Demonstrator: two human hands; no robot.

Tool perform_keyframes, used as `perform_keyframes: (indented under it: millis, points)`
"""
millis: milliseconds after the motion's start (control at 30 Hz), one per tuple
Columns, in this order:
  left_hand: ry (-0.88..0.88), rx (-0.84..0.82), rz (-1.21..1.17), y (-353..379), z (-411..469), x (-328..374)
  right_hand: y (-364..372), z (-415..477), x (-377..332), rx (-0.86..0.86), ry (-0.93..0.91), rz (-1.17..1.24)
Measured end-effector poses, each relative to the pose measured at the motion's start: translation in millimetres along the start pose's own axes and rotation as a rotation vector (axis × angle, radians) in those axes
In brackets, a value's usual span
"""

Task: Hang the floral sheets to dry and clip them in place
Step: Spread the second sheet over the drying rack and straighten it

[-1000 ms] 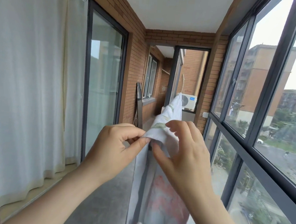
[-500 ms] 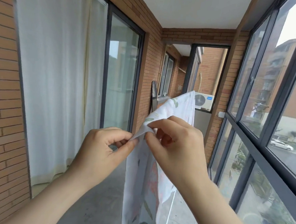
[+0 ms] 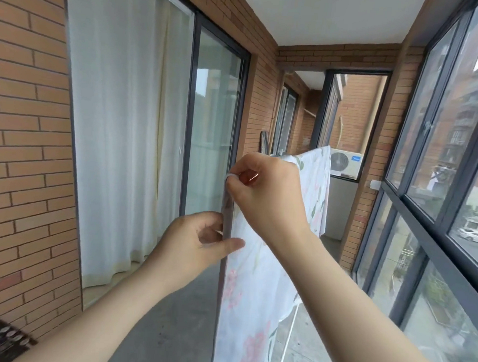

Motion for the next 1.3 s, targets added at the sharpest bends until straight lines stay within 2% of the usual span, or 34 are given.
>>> perform_keyframes:
  millis: [333, 467, 767, 933, 1067, 1300]
  points:
    - [-0.019, 0.096, 0.114, 1, -4, -23, 2, 3, -2, 0.005, 0.102, 0.065]
    - [0.023, 0.161, 0.089, -7, -14, -26, 1, -4, -6, -0.018, 0.091, 0.032]
    - [0.088, 0.246, 0.219, -20, -24, -18, 5, 2, -15, -0.051, 0.037, 0.084]
    - [0.040, 0.255, 0.182, -22, -24, -37, 20, -2, -2, -0.129, 0.060, 0.109]
    - [0.039, 0.249, 0.164, -16, -27, -40, 20, -17, 14, -0.178, 0.115, 0.193]
    - [0.026, 0.232, 0.127, -9, -26, -43, 1, -55, 55, -0.158, 0.278, 0.150]
Point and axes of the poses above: each hand's wrist, its own z-axis towards the middle knuckle, its own y-axis out of the palm, x = y × z, the point moved 10 cm from there along z, towards the middle knuckle, and after that the axes turned 15 degrees about -x, right-handed, at the moved point
